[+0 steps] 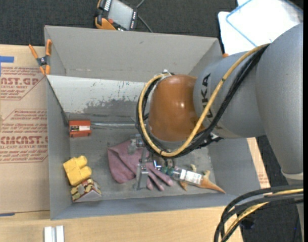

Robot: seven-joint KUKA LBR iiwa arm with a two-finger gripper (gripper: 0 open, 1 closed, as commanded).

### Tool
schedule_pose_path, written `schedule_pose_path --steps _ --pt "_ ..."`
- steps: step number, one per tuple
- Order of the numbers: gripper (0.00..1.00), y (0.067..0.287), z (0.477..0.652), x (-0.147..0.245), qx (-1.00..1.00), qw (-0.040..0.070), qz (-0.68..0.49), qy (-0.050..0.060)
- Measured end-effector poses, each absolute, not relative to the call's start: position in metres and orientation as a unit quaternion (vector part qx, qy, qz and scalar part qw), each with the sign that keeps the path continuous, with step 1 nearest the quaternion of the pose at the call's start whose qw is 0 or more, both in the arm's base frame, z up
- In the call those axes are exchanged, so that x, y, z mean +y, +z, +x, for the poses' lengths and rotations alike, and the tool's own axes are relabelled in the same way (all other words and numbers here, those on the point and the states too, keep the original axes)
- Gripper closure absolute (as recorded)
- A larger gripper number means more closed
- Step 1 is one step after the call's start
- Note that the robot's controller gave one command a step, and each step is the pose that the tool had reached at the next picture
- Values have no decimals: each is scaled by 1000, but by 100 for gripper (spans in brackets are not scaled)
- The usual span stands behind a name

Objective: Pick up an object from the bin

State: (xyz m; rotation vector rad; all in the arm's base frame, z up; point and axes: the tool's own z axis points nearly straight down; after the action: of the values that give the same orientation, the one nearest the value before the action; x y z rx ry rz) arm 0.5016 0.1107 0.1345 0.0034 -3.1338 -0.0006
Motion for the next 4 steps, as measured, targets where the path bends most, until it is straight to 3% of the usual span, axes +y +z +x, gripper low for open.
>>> schedule_pose_path --steps 1,2,3,4 --pt "0 139 504 110 -1000 0 0 -1" --pt "0 71 486 61 -999 -4 36 -1" --pt "0 125 484 64 -1000 -6 4 -3" --pt "0 78 485 62 -1000 -5 31 -2"
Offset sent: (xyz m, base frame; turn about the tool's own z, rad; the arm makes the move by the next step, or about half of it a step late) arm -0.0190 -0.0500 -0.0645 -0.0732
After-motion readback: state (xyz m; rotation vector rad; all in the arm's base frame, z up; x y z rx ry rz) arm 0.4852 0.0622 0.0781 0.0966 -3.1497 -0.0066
